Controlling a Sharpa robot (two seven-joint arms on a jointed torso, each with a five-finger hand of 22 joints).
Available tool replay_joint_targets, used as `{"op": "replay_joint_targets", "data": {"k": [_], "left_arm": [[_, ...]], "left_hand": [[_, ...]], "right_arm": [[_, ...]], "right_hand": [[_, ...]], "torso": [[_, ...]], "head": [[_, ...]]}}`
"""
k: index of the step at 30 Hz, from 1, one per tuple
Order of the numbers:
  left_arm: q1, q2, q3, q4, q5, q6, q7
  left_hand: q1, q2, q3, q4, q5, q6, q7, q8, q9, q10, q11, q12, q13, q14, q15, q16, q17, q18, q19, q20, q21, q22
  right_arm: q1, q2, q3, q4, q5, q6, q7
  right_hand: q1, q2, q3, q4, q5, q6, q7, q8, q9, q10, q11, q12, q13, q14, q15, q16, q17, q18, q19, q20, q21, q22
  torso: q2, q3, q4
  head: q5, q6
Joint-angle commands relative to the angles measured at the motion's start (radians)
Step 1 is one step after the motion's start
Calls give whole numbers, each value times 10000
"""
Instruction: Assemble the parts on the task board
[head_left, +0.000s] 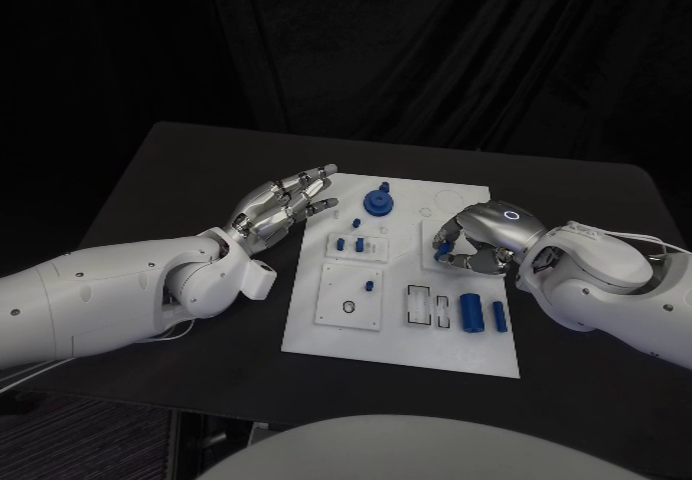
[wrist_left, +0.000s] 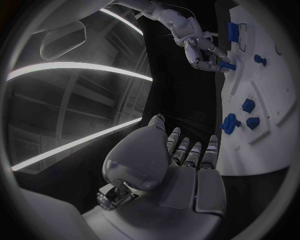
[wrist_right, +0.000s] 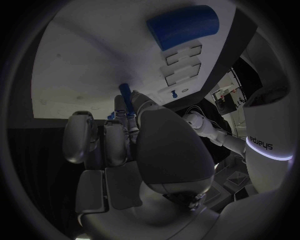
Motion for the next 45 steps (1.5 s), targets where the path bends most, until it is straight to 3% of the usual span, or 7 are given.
{"op": "replay_joint_targets", "data": {"k": [1,8,14,21,33,40,45], "left_arm": [[-17,7,10,21,37,107,190],[-20,12,10,27,37,71,189],[-22,25,10,7,37,73,156],[-29,68,10,-29,37,101,139],[-50,94,10,-32,36,122,228],[-64,172,10,-107,36,155,207],[-70,193,10,-136,37,172,201]], "left_hand": [[112,8,60,-15,72,-15,49,3,7,-6,-26,29,-1,-10,62,11,-1,139,-3,53,67,-10],[123,10,70,-19,82,-8,50,4,9,-6,-24,32,-1,-12,68,10,-2,138,-1,58,68,-11],[156,10,96,-36,108,1,53,5,10,-5,-14,39,1,-15,68,9,-3,138,-1,62,68,-23],[177,12,114,-48,124,6,59,6,11,-7,-12,39,0,-16,70,8,-3,137,2,64,69,-21],[212,24,159,-59,139,-41,78,-3,3,-17,16,29,-2,-25,71,4,-6,137,6,67,70,-28],[209,26,162,-51,132,-50,80,-5,2,-21,25,21,-3,-34,67,1,-9,137,7,65,70,-30],[209,29,169,-46,133,-53,85,-6,1,-26,32,14,-4,-37,64,0,-11,137,7,64,70,-34]], "right_arm": [[1,-73,17,130,-26,-843,22],[196,-283,19,636,-26,-901,-124],[399,-366,20,1525,-126,-892,-323],[412,131,21,2115,-522,-463,-391],[89,1372,22,1815,-1799,208,-352],[-169,1920,23,1512,-1929,412,-263],[-354,2217,23,1291,-2133,648,-234]], "right_hand": [[26,124,-77,-4,-35,268,-224,345,764,92,-8,-70,-20,135,-32,32,2,-199,0,-75,14,1764],[92,102,-76,-59,18,238,-162,344,846,147,1,-182,-76,131,-27,6,-29,-195,-7,-76,-5,1759],[172,74,-62,-126,124,204,-74,323,923,227,6,-294,-129,186,-26,98,83,-190,-12,-76,-25,1752],[198,28,-70,-167,182,214,-56,314,976,328,-4,-346,-153,277,-39,241,248,-205,35,-84,62,1773],[210,-10,-70,-193,238,190,-31,283,998,348,8,-405,-176,262,-35,183,170,-183,-7,-86,-48,1742],[260,-34,-55,-247,245,189,-21,261,1016,421,-6,-417,-172,246,-39,148,129,-170,-33,-87,-109,1724],[310,-73,-40,-310,253,180,-3,223,1033,440,4,-468,-176,209,-38,73,42,-146,-89,-90,-230,1691]], "torso": [[-1,0,-8],[-10,-1,7],[-16,0,7],[-13,-11,19],[-8,-8,5],[-11,-36,60],[-5,-10,71]], "head": [[34,0],[48,0],[75,0],[126,0],[323,0],[330,0],[370,0]]}}
